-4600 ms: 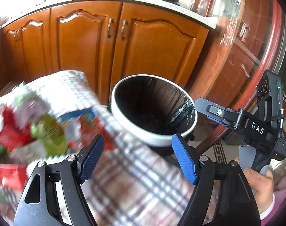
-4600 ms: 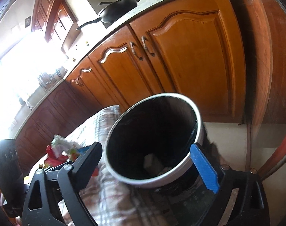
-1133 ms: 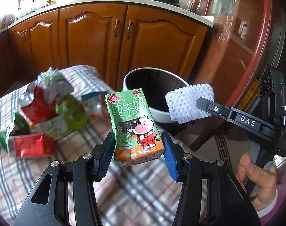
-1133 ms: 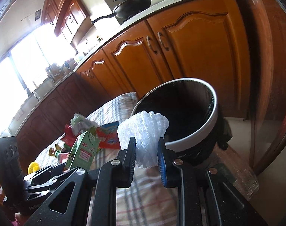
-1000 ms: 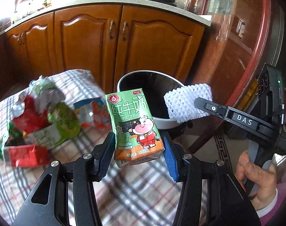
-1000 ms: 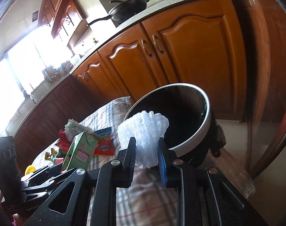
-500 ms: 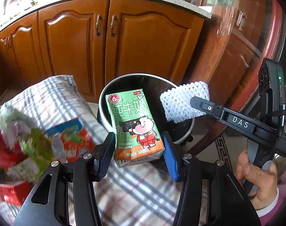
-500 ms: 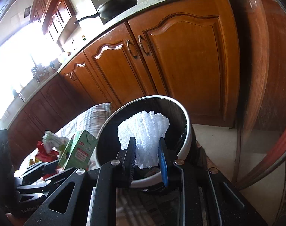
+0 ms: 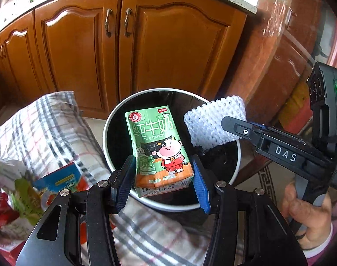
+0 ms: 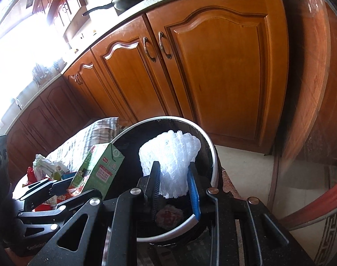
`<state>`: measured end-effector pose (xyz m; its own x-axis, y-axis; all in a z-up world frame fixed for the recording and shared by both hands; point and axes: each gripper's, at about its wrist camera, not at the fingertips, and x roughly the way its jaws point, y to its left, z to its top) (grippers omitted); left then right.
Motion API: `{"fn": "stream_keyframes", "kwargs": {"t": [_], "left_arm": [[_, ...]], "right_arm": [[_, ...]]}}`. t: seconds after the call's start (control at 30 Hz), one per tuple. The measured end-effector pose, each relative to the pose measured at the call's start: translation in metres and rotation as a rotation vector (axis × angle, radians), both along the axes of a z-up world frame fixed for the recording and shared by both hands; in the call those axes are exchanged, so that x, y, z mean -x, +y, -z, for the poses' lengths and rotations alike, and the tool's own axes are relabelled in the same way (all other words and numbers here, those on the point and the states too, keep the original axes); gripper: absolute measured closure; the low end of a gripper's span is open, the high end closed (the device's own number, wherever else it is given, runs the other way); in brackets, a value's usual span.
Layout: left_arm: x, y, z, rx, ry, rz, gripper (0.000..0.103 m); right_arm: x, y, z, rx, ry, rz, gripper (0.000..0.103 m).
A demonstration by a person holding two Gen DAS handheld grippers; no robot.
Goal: Collect trash
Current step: 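Carry the carton and mesh net over the bin and open both tools, then move both open tools from the bin back toward the table trash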
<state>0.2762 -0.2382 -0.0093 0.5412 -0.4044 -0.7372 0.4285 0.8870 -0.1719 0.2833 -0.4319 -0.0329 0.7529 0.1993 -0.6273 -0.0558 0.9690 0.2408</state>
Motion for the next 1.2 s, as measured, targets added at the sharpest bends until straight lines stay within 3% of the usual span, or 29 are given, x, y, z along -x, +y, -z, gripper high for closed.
{"fn": "stream_keyframes", "kwargs": {"t": [0.1,0.17,0.23,0.57,0.77,1.2], "left_arm": [[-0.002,-0.001,0.002,0.006,0.015,-0.005,0.053],[-0.001,0.000,0.002,0.009,0.018,-0.009,0.043],[0.002,0.002,0.001,0.016,0.010,-0.016,0.041],[0.050,0.048,-0.010,0.103,-0.034,-0.087,0.030],[0.084,0.086,-0.006,0.125,-0.032,-0.152,0.029],[0.130,0.172,0.010,0.149,0.001,-0.306,0.029]], "right_arm": [[-0.004,-0.003,0.003,-0.016,0.012,-0.004,0.063],[-0.007,-0.005,0.005,-0.028,0.017,-0.007,0.051],[-0.006,-0.007,0.006,-0.041,0.019,-0.007,0.042],[0.029,-0.002,-0.002,-0.109,-0.045,0.001,0.017],[0.058,0.020,-0.001,-0.151,-0.067,-0.021,0.012],[0.092,0.089,0.018,-0.177,-0.017,-0.135,0.012]]}}
